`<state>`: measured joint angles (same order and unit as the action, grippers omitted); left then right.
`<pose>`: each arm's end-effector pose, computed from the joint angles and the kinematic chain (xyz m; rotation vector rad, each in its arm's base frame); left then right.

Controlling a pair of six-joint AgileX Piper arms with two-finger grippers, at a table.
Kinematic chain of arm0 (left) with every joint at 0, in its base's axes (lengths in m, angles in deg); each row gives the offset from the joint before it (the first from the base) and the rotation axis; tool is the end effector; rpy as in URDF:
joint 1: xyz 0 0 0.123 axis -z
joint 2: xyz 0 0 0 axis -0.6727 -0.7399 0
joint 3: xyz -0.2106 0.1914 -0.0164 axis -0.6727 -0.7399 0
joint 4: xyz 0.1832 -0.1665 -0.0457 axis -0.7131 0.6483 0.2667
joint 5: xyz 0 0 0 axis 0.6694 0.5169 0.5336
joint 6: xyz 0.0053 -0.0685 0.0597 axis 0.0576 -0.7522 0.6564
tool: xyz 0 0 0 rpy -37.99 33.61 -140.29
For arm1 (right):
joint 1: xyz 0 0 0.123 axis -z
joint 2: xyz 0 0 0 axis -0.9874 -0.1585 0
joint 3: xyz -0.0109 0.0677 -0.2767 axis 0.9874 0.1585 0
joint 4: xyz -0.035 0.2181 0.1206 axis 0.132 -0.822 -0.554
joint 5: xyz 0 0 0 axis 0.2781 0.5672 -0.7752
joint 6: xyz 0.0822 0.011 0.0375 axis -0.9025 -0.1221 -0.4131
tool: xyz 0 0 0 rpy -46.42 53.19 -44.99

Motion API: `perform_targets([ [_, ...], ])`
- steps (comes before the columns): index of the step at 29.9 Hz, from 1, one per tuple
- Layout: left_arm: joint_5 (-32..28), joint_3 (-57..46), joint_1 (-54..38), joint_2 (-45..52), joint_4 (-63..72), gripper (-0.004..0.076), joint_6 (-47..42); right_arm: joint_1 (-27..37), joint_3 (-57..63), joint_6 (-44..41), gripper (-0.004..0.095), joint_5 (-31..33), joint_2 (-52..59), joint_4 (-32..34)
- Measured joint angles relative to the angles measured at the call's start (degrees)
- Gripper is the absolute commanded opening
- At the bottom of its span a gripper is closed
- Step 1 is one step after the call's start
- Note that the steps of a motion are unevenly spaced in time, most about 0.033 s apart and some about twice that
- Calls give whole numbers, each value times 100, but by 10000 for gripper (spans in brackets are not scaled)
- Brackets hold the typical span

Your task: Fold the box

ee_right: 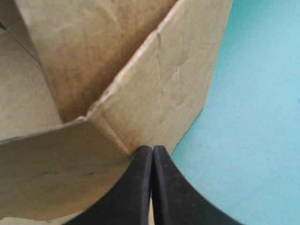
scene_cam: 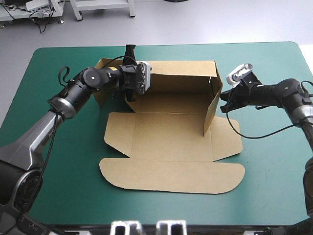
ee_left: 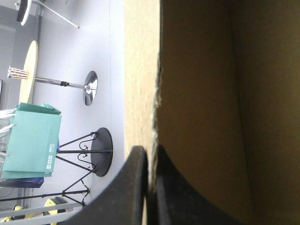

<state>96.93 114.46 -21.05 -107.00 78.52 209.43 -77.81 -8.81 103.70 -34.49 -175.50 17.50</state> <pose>0.3570 -0.1707 0.3459 1.7077 1.1331 0.2997 0.3398 0.0306 0.2779 -0.8014 2.1765 0.3933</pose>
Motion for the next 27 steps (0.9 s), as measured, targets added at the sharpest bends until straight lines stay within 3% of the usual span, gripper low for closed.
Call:
perform_targets([
  [11,124,31,99,-109,-203,-9,0,0,425,1121,-17,-367,9,-568],
  [15,75,69,198,-217,-415,-9,0,0,468,1232,4,-361,56,-497],
  [18,18,76,217,-281,-399,-9,0,0,468,1116,180,-242,56,-367],
  [20,-23,76,228,-310,-394,-9,0,0,443,1087,373,8,61,-170],
  [21,-45,76,236,-311,-394,-9,0,0,422,1080,519,129,70,-88],
  [24,-104,76,242,-328,-381,-9,0,0,325,1044,786,489,133,63],
  [27,-142,76,247,-333,-335,-9,-31,0,287,1079,851,594,192,-188],
])
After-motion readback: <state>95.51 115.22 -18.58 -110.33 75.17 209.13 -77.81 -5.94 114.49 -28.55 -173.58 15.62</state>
